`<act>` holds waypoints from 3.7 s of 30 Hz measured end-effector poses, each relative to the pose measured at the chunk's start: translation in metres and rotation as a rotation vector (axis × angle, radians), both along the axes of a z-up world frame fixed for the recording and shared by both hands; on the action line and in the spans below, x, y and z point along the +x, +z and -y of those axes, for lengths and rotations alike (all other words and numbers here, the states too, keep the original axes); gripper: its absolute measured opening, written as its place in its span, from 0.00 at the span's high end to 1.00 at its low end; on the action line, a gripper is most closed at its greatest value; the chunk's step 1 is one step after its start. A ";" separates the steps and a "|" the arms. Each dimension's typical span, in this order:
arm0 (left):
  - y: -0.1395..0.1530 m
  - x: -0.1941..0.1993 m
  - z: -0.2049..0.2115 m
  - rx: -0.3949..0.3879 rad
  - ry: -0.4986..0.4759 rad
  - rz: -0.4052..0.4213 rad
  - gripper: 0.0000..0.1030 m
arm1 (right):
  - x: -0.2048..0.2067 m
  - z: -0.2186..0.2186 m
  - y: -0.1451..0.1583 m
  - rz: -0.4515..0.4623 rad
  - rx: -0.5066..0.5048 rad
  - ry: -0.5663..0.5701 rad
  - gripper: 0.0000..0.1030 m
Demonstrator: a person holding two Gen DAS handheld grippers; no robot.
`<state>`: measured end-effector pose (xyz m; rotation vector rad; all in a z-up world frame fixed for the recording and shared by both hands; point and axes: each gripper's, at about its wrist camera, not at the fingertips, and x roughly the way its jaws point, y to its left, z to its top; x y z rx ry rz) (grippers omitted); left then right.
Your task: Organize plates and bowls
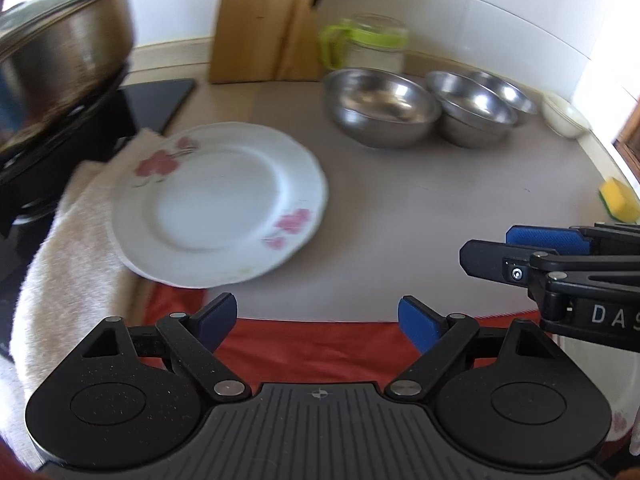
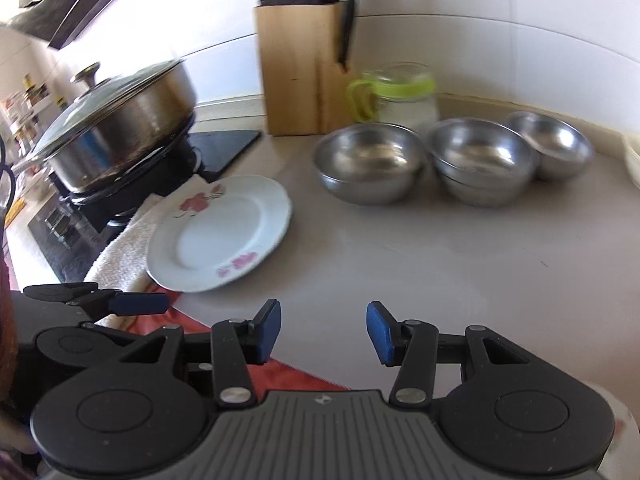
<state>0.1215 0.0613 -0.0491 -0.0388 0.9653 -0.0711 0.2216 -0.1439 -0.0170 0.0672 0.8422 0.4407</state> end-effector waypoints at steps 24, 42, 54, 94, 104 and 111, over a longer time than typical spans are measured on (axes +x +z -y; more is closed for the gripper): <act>-0.015 0.035 -0.071 -0.015 0.324 -0.052 0.10 | 0.118 -0.087 -0.023 -0.095 -0.022 0.237 0.52; -0.022 0.056 -0.076 0.012 0.343 -0.057 0.07 | 0.145 -0.096 -0.041 -0.146 0.029 0.299 0.45; -0.025 0.076 -0.073 0.031 0.281 -0.048 0.04 | 0.147 -0.098 -0.041 -0.160 0.032 0.283 0.46; -0.022 0.047 -0.041 0.040 0.040 0.020 0.19 | 0.078 -0.030 -0.038 -0.238 0.070 0.050 0.60; -0.029 0.040 -0.049 -0.026 0.009 0.015 0.14 | 0.065 -0.038 -0.038 -0.185 0.042 0.013 0.55; -0.024 0.040 -0.049 -0.039 0.018 -0.001 0.20 | 0.059 -0.024 -0.036 -0.216 0.102 -0.054 0.57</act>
